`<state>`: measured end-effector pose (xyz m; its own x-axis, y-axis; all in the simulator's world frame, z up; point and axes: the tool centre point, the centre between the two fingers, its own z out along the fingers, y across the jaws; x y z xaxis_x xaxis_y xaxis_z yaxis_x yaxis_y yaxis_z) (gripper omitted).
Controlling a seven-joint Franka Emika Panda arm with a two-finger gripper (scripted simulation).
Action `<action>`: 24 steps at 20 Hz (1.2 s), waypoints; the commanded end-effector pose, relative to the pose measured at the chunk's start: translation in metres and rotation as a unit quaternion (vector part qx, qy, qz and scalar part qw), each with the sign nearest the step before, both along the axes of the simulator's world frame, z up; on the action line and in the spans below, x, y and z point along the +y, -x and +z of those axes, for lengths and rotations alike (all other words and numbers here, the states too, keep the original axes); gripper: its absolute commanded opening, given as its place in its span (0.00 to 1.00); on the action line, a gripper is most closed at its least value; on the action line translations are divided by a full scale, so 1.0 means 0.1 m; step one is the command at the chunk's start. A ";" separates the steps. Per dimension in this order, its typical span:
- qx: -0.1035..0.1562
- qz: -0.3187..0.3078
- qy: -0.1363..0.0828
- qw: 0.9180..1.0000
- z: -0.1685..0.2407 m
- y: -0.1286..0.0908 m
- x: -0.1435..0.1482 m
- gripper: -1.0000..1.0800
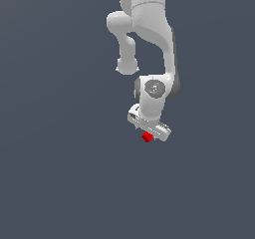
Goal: Pick up the red cube and move it to a goal position.
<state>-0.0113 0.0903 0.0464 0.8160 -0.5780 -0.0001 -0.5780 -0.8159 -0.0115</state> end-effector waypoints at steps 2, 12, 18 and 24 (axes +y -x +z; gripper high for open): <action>0.006 -0.032 0.004 0.999 -0.17 0.02 -0.01 0.96; 0.004 -0.063 0.005 0.998 -0.26 -0.03 0.04 0.96; 0.004 -0.063 0.005 0.998 -0.26 -0.03 0.04 0.00; 0.003 -0.063 0.004 0.998 -0.26 -0.03 0.04 0.00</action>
<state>-0.0084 0.0947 0.0205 0.7374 -0.6754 0.0002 -0.6754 -0.7374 -0.0008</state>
